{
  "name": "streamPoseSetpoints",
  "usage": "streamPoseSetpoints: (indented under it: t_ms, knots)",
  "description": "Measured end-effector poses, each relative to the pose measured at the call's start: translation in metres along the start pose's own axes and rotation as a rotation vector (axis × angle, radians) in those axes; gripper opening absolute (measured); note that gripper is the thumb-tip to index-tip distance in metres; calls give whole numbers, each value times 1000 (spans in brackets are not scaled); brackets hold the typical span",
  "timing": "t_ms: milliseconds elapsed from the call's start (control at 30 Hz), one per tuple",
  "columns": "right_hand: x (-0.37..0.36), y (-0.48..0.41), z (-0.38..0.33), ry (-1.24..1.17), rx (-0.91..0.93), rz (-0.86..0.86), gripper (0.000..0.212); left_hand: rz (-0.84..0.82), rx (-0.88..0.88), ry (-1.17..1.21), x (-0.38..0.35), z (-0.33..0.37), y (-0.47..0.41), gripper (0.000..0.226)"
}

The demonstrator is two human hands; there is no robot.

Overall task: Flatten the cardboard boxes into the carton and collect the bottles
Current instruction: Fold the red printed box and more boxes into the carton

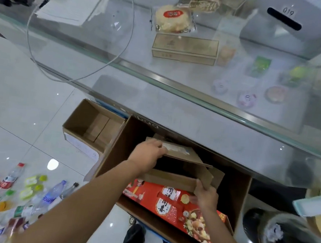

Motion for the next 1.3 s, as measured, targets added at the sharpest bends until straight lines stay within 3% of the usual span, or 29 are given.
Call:
streamPoseSetpoints:
  t_ms: [133,233,433,567,633,733,800,933,1033,1200,1300]
  knots:
    - [35,-8,25,176,-46,107,35,-116,39,46,-31,30,-32,31]
    - [46,-20,38,249,-111,122,33,-250,104,13,-66,25,-32,53]
    - [24,-62,34,265,-172,-127,25,-428,267,-28,-105,-17,-4,66]
    - [12,-86,30,188,-232,-197,23,-447,313,-59,-122,-41,3,70]
    - [9,-92,32,203,-253,-214,37,-454,350,-38,-134,-52,6,62]
    - [17,-94,37,466,-245,-123,66,-495,393,-29,-145,-61,17,61]
    - [22,-82,34,599,-209,-22,69,-495,399,-11,-145,-62,26,59]
    - [-5,-35,-6,884,-6,59,54,-453,491,122,-129,-78,58,60]
    - [-65,13,-57,1131,291,-8,62,-428,591,188,-104,-105,98,60]
    - [-192,126,-132,1283,835,-330,54,-321,821,362,-69,-168,210,60]
    - [-265,211,-152,1366,1046,-523,48,-273,981,459,-69,-202,303,59]
Point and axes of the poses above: each hand's wrist, its own y-axis away from the middle knuckle, its own x-axis out of the back of the hand, z = x × y, the point moved 8 cm from there along -y, towards the middle knuckle, and after that the axes turned 5 degrees about y, right-handed, at the moved point
